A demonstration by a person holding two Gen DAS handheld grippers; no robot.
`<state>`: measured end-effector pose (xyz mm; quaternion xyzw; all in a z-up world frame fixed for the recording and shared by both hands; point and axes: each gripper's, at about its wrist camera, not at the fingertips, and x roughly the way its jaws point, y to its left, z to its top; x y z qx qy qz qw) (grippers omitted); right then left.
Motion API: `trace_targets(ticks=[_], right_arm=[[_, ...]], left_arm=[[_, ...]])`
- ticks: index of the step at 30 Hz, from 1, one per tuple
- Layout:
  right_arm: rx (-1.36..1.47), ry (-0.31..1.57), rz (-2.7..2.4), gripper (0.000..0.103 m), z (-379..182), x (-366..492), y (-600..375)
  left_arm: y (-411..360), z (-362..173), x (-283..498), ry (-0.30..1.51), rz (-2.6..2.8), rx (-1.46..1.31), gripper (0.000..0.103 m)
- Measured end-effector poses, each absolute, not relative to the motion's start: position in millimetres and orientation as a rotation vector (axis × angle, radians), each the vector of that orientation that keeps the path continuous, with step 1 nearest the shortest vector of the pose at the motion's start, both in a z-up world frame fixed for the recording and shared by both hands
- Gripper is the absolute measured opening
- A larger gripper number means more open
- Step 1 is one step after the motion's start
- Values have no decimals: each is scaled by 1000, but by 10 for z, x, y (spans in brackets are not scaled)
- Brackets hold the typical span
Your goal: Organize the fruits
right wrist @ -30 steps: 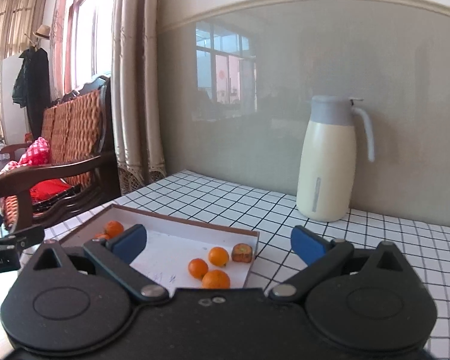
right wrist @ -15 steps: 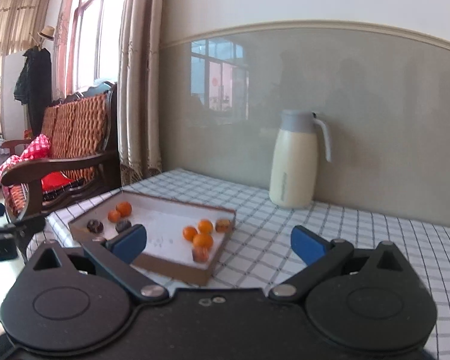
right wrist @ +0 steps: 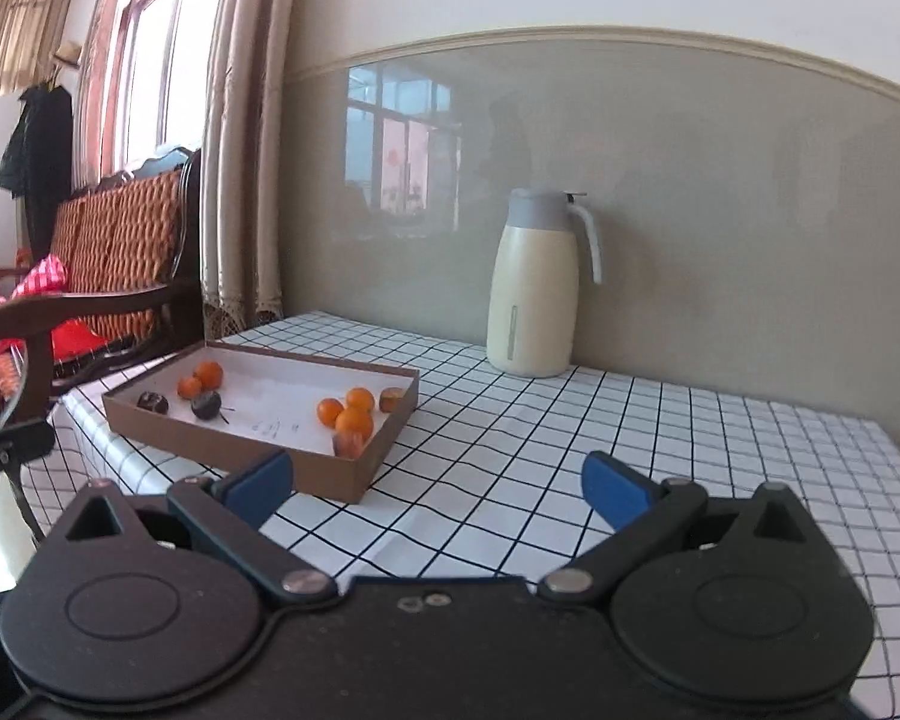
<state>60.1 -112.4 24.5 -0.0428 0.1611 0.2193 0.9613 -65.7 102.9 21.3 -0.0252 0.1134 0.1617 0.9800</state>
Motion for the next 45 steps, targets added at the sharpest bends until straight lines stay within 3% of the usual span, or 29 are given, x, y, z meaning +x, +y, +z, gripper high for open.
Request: trace_targets(ticks=[45], right_arm=[[-98,347,440,97,190,615,-1092]], left_arm=[[1018,190,-657,238,317,-45,103]])
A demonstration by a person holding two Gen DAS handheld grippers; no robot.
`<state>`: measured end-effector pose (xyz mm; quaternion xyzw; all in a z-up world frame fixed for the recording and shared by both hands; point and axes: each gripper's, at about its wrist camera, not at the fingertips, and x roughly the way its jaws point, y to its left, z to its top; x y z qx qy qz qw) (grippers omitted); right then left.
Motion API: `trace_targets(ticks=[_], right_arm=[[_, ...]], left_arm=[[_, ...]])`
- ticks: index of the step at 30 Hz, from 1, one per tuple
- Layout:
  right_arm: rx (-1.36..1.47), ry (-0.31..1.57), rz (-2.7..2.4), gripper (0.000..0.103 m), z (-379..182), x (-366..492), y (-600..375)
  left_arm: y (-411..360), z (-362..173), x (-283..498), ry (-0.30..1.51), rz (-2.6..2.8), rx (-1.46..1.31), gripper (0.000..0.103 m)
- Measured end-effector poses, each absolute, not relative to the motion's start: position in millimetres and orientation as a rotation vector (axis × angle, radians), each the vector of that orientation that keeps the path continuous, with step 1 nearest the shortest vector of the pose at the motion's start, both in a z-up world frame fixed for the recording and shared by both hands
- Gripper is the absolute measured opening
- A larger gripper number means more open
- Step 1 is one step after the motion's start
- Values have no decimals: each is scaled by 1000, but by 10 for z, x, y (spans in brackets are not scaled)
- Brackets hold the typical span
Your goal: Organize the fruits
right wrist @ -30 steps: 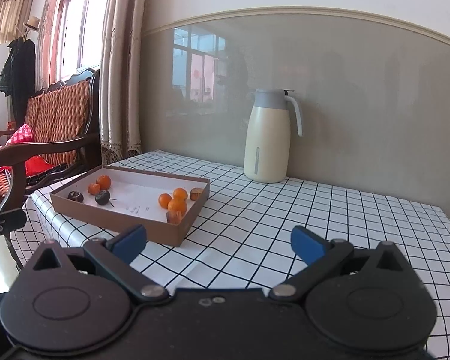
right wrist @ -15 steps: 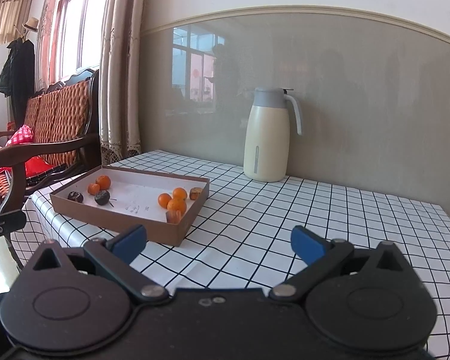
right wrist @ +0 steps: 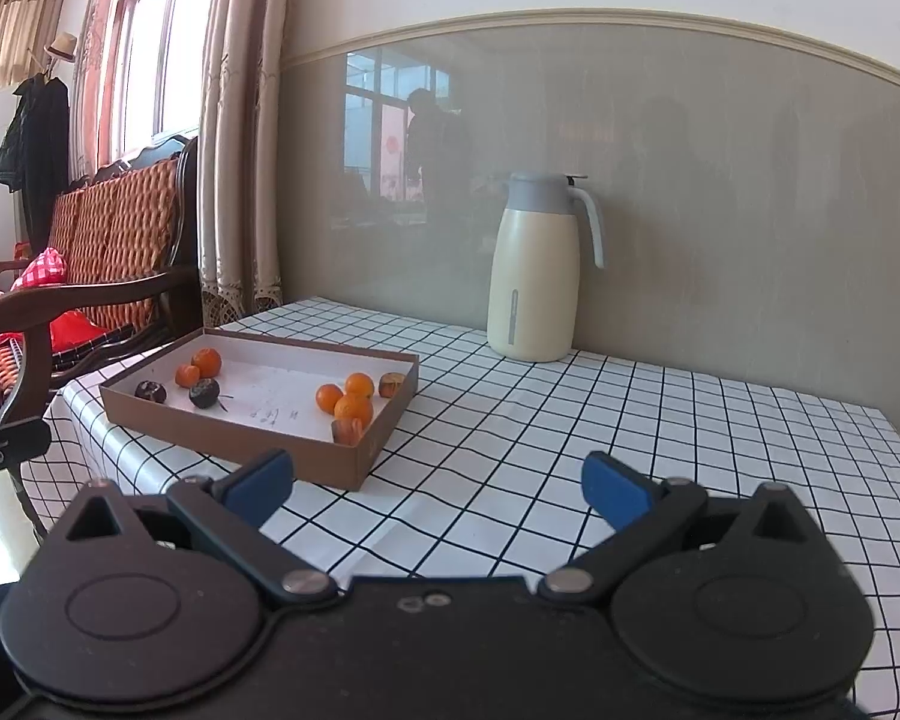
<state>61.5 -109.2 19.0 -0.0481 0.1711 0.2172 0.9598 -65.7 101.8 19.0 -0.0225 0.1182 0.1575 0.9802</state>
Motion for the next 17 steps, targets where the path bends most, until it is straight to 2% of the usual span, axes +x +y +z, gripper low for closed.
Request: trace_targets(ticks=[17], right_arm=[[-92,352,435,97,170,592,-1101]], left_arm=[[926,203,-661,219,300,-14,103]])
